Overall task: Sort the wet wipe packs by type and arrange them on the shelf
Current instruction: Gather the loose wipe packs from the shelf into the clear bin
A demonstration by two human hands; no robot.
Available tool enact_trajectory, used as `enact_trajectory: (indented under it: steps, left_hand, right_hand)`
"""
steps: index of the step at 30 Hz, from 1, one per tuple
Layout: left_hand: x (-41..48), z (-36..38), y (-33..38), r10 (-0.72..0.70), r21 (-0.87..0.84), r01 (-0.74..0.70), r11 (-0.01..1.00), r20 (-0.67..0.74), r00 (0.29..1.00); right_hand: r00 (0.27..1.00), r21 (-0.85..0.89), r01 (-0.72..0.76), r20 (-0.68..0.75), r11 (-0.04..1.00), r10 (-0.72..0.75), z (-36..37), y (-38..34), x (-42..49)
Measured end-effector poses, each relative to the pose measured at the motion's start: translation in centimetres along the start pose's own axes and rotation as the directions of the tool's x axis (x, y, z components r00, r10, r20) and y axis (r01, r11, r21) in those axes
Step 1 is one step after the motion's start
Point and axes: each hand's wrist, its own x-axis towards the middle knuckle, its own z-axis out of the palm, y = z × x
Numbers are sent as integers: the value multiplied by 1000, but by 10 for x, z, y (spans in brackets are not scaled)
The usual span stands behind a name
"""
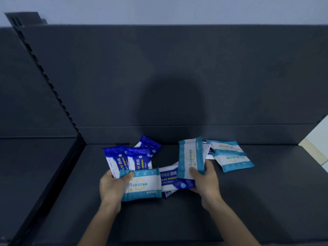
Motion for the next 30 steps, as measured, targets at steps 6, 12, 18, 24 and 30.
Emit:
enact_trajectory:
  steps: [6, 12, 18, 24, 30]
  left_hand:
    - [-6, 3, -3, -20, -33, 18, 999, -63, 998]
    - [-21, 3, -5, 38, -39, -44, 998, -144, 989]
    - [-42, 4, -1, 86, -93, -108, 990, -218, 972]
    - [-52, -4, 4, 102, -88, -134, 987, -298, 949]
    - [-65, -28, 9, 106, -120, -154, 981, -332, 937]
  right_hand:
    - [993, 81, -77, 91, 994, 70, 2, 2, -6]
    - [999, 83, -22, 41, 996, 19, -5, 5, -1]
    - [995, 78, 20, 91, 997, -27, -15, 0, 8]
    - [984, 135, 5, 178, 991, -29, -1, -12, 9]
    - [967, 114, 32, 248, 993, -60, 19, -14, -10]
